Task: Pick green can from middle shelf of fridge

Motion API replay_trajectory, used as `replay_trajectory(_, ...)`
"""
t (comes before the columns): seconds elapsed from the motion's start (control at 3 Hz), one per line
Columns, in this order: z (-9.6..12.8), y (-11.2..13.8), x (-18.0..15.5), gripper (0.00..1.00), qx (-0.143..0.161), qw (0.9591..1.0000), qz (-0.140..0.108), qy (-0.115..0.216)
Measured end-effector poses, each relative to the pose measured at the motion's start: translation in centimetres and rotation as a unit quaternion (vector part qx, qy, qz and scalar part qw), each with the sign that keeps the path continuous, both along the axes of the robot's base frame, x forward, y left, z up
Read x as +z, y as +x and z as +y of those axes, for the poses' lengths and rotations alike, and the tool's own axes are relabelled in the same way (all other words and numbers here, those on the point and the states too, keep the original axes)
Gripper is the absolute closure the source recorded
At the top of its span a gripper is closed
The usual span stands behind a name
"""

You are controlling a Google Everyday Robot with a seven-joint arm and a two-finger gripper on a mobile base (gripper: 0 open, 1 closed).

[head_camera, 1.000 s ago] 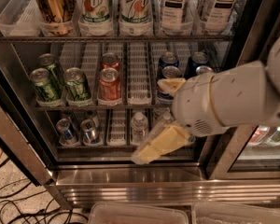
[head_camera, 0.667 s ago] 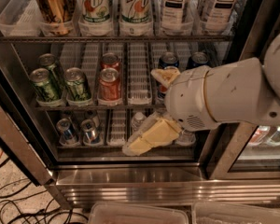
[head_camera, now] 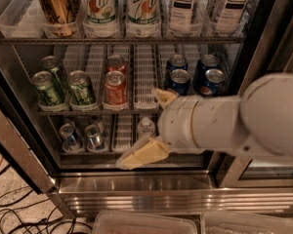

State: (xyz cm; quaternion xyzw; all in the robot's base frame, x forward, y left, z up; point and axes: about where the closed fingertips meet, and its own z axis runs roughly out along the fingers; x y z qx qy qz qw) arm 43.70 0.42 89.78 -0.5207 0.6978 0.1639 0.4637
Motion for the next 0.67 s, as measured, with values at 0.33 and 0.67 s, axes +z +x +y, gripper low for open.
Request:
replay_trajectory(0.33,1.8,2.3,-2.0,0.0,-0.021,0.9973,-0.029,0.064)
replay_trajectory(0.67,2.9,5.6,-0.8,0.0,-0.041,0.9891,-0.099,0.101)
